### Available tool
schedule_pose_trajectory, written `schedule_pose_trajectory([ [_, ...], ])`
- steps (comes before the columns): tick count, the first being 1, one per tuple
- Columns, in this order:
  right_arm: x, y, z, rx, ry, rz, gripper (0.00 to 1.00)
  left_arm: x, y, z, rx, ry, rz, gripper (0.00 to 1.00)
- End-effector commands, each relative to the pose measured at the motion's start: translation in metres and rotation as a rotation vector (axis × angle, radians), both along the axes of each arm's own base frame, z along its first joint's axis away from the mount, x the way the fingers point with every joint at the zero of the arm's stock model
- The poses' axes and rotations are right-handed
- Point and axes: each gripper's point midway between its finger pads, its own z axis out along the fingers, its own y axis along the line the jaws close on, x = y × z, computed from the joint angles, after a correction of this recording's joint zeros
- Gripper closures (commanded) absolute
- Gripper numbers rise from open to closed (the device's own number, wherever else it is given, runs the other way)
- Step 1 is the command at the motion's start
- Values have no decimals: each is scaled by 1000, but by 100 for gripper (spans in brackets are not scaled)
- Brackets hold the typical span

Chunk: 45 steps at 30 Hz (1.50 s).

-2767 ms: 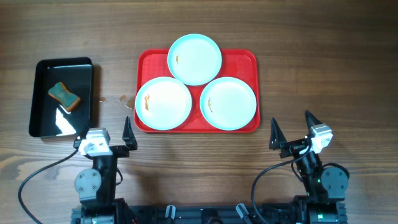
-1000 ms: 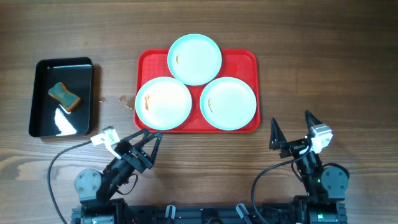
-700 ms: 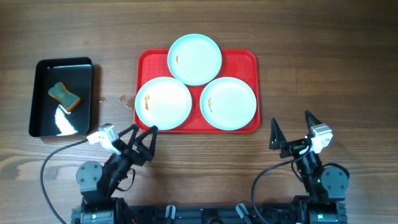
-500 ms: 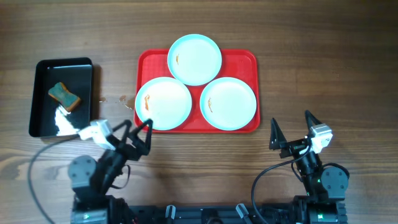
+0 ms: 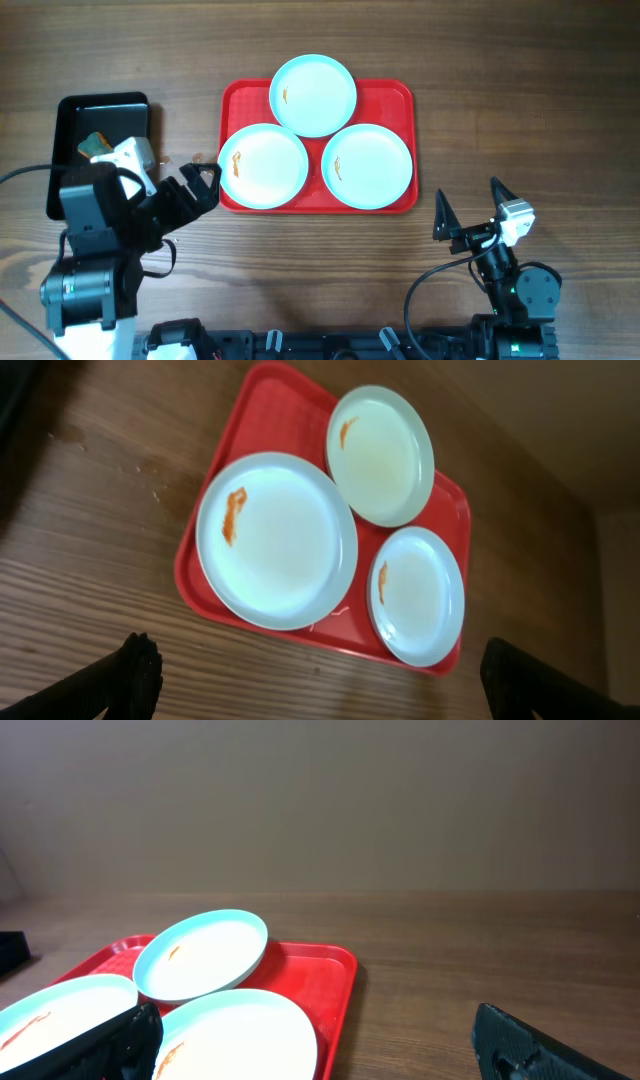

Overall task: Clean dirty plates on tray and stack at the side
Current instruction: 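Move the left gripper over the black tray toward the green sponge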

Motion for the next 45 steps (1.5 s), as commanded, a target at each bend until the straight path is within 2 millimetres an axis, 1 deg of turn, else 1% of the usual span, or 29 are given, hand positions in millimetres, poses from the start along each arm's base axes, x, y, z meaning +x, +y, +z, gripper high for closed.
schedule_pose_trajectory([
  [1, 1, -3, 0, 11, 1, -17, 0, 2, -26, 10, -105, -17, -129, 0],
  [5, 1, -3, 0, 12, 0, -17, 0, 4, -25, 2, -140, 42, -90, 0],
  [7, 1, -3, 0, 11, 1, -17, 0, 0, -23, -13, -147, 136, -65, 0],
  [8, 1, -3, 0, 11, 1, -17, 0, -2, -18, -22, -129, 194, -35, 0],
  [9, 1, -3, 0, 11, 1, -17, 0, -5, -8, -34, -93, 268, 18, 0],
  [12, 1, -3, 0, 12, 1, -17, 0, -5, 18, -54, 5, 408, 133, 0],
  [14, 1, -3, 0, 12, 1, -17, 0, 4, 33, -55, 59, 428, 204, 0],
  [16, 1, -3, 0, 11, 1, -17, 0, 17, 57, -48, 142, 411, 315, 0],
  [19, 1, -3, 0, 11, 1, -17, 0, 31, 84, -38, 247, 396, 422, 0],
  [22, 1, -3, 0, 12, 1, -17, 0, 54, 113, -34, 357, 372, 514, 0],
  [26, 1, -3, 0, 12, 1, -17, 0, 83, 160, -44, 420, 332, 661, 0],
  [28, 1, -3, 0, 12, 1, -17, 0, 99, 179, -48, 408, 293, 712, 0],
  [31, 1, -3, 0, 11, 1, -17, 0, 111, 203, -62, 400, 287, 766, 0],
  [33, 1, -3, 0, 12, 1, -17, 0, 114, 211, -72, 399, 303, 781, 0],
  [35, 1, -3, 0, 11, 1, -17, 0, 118, 218, -86, 400, 324, 790, 0],
  [37, 1, -3, 0, 11, 1, -17, 0, 124, 224, -106, 400, 355, 793, 0],
  [38, 1, -3, 0, 12, 1, -17, 0, 126, 226, -114, 401, 367, 792, 5],
  [42, 1, -3, 0, 11, 1, -17, 0, 136, 224, -146, 368, 405, 764, 11],
  [43, 1, -3, 0, 12, 0, -17, 0, 136, 224, -153, 369, 422, 760, 13],
  [45, 1, -3, 0, 11, 1, -17, 0, 135, 225, -169, 371, 457, 754, 13],
])
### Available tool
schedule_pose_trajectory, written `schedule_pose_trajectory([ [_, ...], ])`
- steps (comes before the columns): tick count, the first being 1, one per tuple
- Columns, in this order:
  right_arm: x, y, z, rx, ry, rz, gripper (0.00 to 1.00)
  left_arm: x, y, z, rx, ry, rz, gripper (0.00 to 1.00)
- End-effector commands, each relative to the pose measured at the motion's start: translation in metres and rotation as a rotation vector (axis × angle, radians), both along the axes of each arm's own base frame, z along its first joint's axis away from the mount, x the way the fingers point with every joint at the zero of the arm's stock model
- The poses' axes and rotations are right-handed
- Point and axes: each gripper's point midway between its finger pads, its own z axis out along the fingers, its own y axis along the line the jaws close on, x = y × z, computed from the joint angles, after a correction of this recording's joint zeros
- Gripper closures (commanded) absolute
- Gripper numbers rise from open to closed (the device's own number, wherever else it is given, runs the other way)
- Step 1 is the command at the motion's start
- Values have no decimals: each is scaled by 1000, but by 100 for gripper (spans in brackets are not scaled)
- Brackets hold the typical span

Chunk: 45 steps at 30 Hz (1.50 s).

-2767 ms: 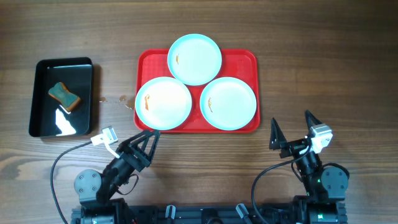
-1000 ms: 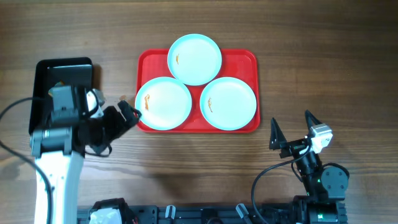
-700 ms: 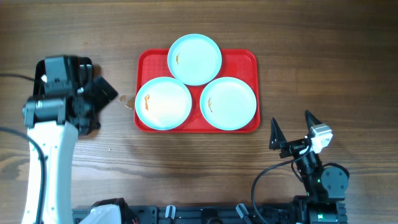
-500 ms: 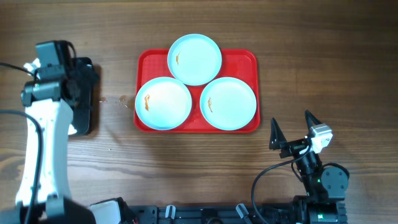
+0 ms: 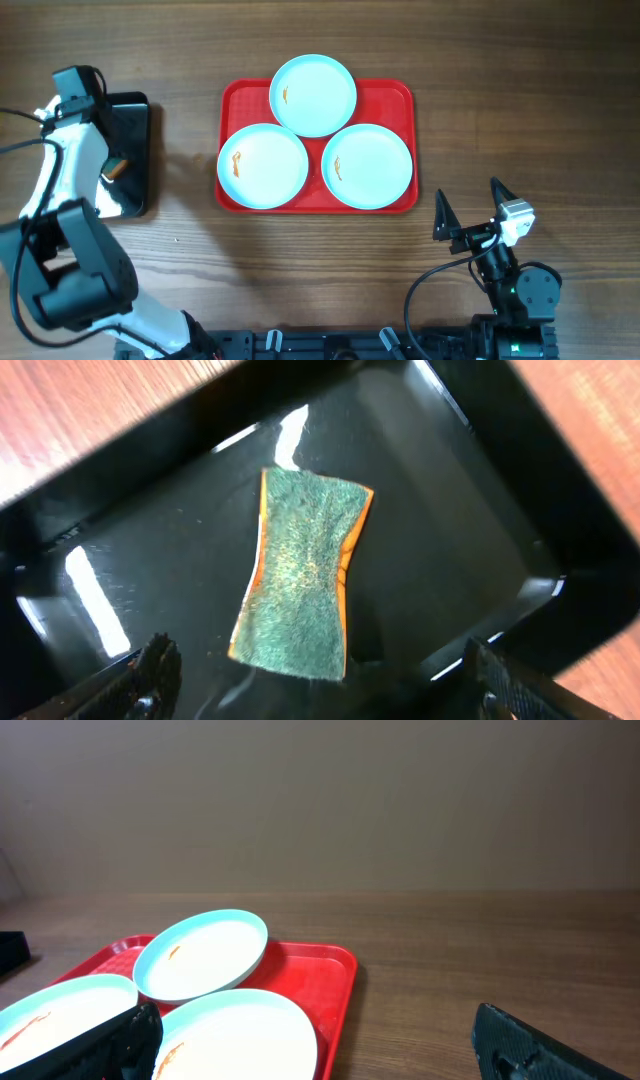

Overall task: Clean dirty plates on tray and stack at the side
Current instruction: 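Move the left gripper over the black tray toward the green sponge, then lower the left gripper and grasp the green-and-orange sponge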

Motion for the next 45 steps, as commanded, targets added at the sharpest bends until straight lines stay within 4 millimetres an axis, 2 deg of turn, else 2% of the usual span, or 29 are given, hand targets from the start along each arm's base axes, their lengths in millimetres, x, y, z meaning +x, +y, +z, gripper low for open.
schedule_pose_trajectory([
  [1, 1, -3, 0, 11, 1, -17, 0, 1, 5, -23, -24, 40, 14, 13],
  [4, 1, -3, 0, 12, 1, -17, 0, -3, 5, -40, -38, 78, 18, 13],
  [6, 1, -3, 0, 11, 1, -17, 0, -5, 4, -48, -45, 99, 19, 7],
  [8, 1, -3, 0, 11, 1, -17, 0, -6, 5, -54, -49, 113, 18, 5],
  [11, 1, -3, 0, 11, 1, -17, 0, -4, 0, -63, -111, 103, 5, 9],
  [14, 1, -3, 0, 11, 1, -17, 0, 6, -10, -65, -196, 61, -90, 25],
  [24, 1, -3, 0, 11, 1, -17, 0, -8, 6, -68, -227, 77, -68, 27],
  [26, 1, -3, 0, 11, 1, -17, 0, -11, 8, -68, -228, 84, -67, 34],
  [29, 1, -3, 0, 11, 1, -17, 0, -13, 8, -69, -227, 92, -78, 51],
  [34, 1, -3, 0, 11, 1, -17, 0, -14, 8, -69, -229, 99, -80, 96],
  [40, 1, -3, 0, 12, 1, -17, 0, -13, 8, -69, -226, 93, -80, 96],
  [41, 1, -3, 0, 11, 1, -17, 0, -12, 9, -68, -224, 89, -81, 88],
  [42, 1, -3, 0, 11, 1, -17, 0, -11, 10, -68, -221, 85, -81, 69],
  [45, 1, -3, 0, 11, 1, -17, 0, -5, 12, -66, -209, 63, -83, 28],
])
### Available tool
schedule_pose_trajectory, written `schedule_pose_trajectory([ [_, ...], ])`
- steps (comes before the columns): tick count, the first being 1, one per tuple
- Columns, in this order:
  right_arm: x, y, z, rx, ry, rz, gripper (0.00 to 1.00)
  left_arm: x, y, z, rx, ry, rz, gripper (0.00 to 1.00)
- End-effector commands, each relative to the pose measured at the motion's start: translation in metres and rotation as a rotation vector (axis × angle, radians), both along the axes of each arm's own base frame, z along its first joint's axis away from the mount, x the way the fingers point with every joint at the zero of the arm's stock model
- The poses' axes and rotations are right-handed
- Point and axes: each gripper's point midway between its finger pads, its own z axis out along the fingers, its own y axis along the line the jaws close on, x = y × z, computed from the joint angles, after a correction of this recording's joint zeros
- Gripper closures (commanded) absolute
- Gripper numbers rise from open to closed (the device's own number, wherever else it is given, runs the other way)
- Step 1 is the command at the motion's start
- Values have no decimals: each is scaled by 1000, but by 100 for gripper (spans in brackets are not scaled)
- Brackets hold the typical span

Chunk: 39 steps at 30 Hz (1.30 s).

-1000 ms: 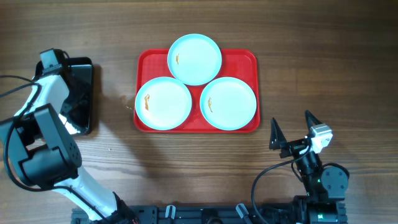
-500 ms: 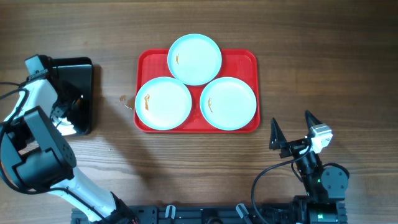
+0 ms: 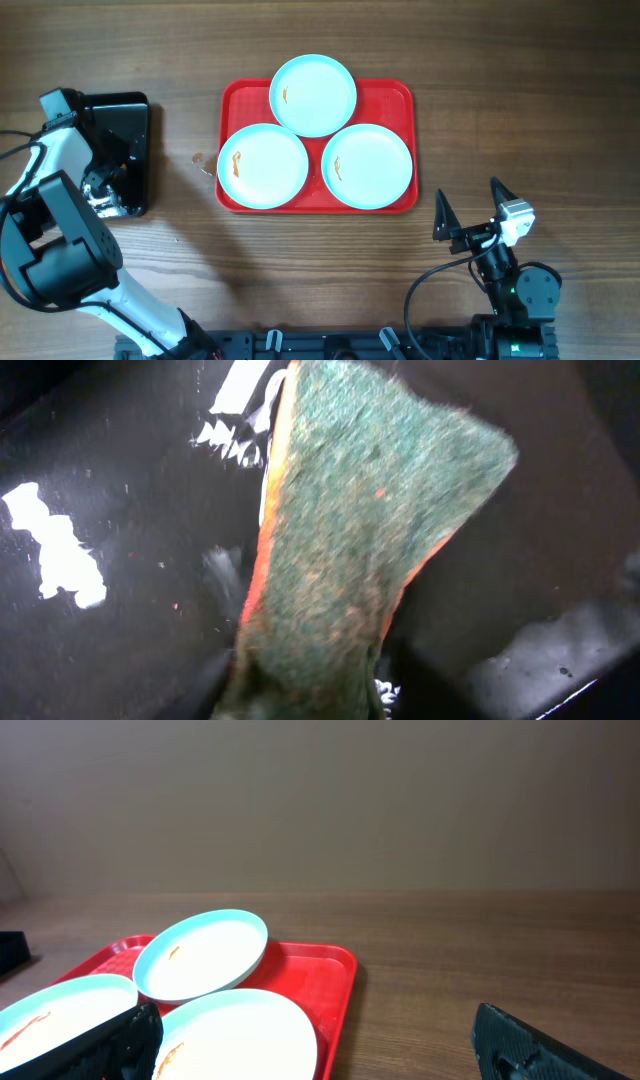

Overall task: Clean dirty plates on tray and stack at the side
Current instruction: 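Lower the left gripper and grasp the green-and-orange sponge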

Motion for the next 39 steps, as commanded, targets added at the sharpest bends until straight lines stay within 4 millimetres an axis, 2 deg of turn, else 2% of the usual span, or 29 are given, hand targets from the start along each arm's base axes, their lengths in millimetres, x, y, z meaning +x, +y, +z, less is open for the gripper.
schedule_pose_trajectory([
  [1, 1, -3, 0, 11, 1, -17, 0, 8, 5, 0, 13, -25, 0, 21],
  [3, 1, -3, 0, 11, 1, -17, 0, 13, 8, 2, 23, -45, 0, 13],
  [5, 1, -3, 0, 11, 0, -17, 0, 17, 10, 3, 31, -63, 0, 13],
  [6, 1, -3, 0, 11, 1, -17, 0, 19, 11, 4, 35, -70, 0, 16],
  [7, 1, -3, 0, 11, 0, -17, 0, 20, 11, 5, 37, -75, 0, 30],
  [9, 1, -3, 0, 12, 1, -17, 0, 22, 12, 5, 42, -85, 0, 43],
  [12, 1, -3, 0, 11, 0, -17, 0, 21, 15, 5, 56, -78, 6, 92],
  [13, 1, -3, 0, 11, 1, -17, 0, 19, 17, 5, 69, -67, 11, 96],
  [18, 1, -3, 0, 11, 1, -17, 0, 16, 19, 5, 88, -46, -8, 96],
  [19, 1, -3, 0, 12, 1, -17, 0, 16, 19, 5, 88, -46, -7, 86],
  [20, 1, -3, 0, 11, 1, -17, 0, 16, 19, 5, 89, -48, -7, 63],
  [21, 1, -3, 0, 11, 1, -17, 0, 17, 20, 5, 91, -52, -7, 20],
  [22, 1, -3, 0, 11, 0, -17, 0, 18, 20, 6, 94, -58, -7, 0],
  [31, 1, -3, 0, 11, 1, -17, 0, 37, 30, 16, 137, -145, -4, 0],
  [34, 1, -3, 0, 11, 1, -17, 0, 44, 33, 19, 152, -175, -3, 4],
  [39, 1, -3, 0, 11, 1, -17, 0, 47, 37, 8, 175, -158, -38, 2],
])
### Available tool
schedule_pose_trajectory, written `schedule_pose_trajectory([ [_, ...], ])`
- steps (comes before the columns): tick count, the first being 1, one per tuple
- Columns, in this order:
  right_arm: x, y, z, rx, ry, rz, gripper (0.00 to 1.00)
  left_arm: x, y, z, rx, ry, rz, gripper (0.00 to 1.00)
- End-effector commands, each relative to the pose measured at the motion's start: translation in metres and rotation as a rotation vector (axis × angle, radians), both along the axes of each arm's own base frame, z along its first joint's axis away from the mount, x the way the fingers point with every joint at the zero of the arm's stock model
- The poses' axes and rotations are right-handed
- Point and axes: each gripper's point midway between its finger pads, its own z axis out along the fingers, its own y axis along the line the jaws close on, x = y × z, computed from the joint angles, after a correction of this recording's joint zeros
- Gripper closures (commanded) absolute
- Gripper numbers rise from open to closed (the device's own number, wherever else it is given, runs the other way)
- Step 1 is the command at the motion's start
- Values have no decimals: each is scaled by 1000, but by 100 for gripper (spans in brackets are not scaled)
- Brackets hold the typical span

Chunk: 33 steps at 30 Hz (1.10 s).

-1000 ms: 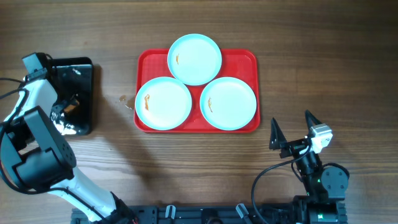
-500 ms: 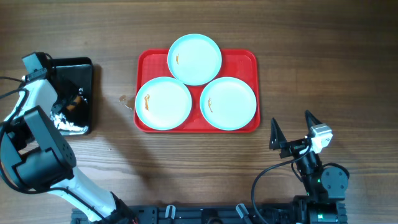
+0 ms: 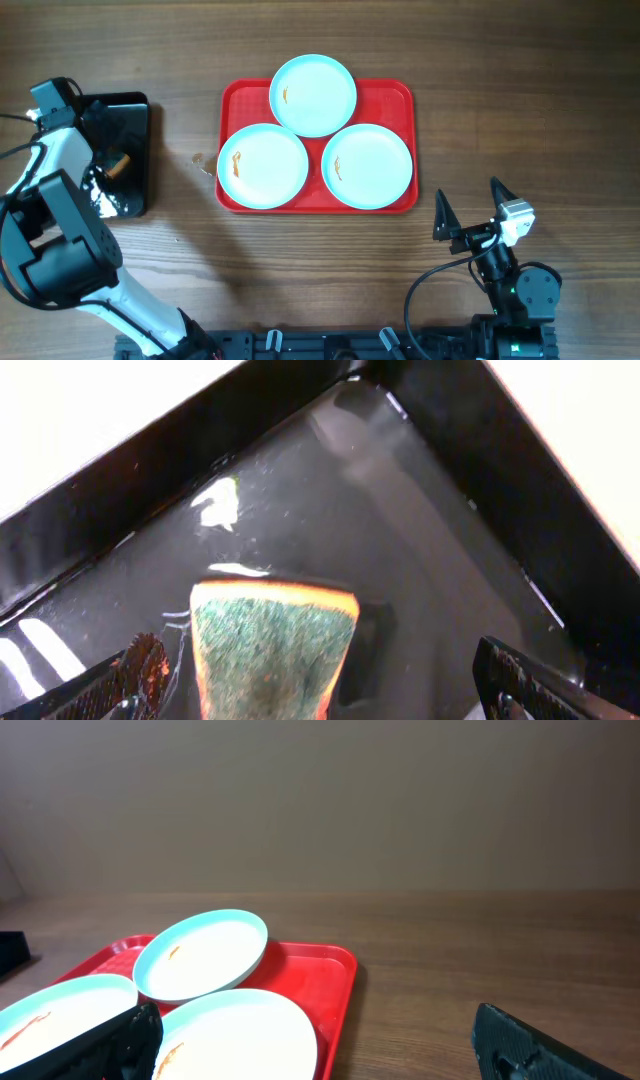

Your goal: Clean dirty plates on tray and stack at the side

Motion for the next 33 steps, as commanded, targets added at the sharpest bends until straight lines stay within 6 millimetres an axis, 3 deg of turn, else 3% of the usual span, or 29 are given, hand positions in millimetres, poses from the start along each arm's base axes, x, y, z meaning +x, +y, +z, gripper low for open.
schedule_pose_trajectory([
  [1, 1, -3, 0, 11, 0, -17, 0, -1, 8, -16, 37, 49, -24, 0],
  [6, 1, -3, 0, 12, 0, -17, 0, 0, 11, -25, 45, 57, -18, 0],
  [8, 1, -3, 0, 12, 0, -17, 0, -1, 15, -25, 63, 60, -11, 6],
  [11, 1, -3, 0, 11, 0, -17, 0, 0, 15, -24, 79, 71, -41, 36],
  [15, 1, -3, 0, 11, 0, -17, 0, -2, 15, -25, 94, 95, -71, 96],
  [19, 1, -3, 0, 11, 0, -17, 1, -5, 14, -27, 86, 107, -72, 96],
  [20, 1, -3, 0, 12, 0, -17, 0, -6, 13, -27, 83, 110, -69, 85],
  [22, 1, -3, 0, 11, 0, -17, 0, -9, 11, -29, 76, 123, -71, 0],
  [30, 1, -3, 0, 11, 0, -17, 0, -26, -1, -35, 20, 192, -86, 2],
  [31, 1, -3, 0, 11, 0, -17, 0, -27, -5, -36, -2, 195, -96, 11],
  [32, 1, -3, 0, 11, 0, -17, 0, -29, -11, -38, -31, 201, -107, 46],
  [33, 1, -3, 0, 11, 0, -17, 0, -30, -12, -39, -36, 208, -108, 71],
])
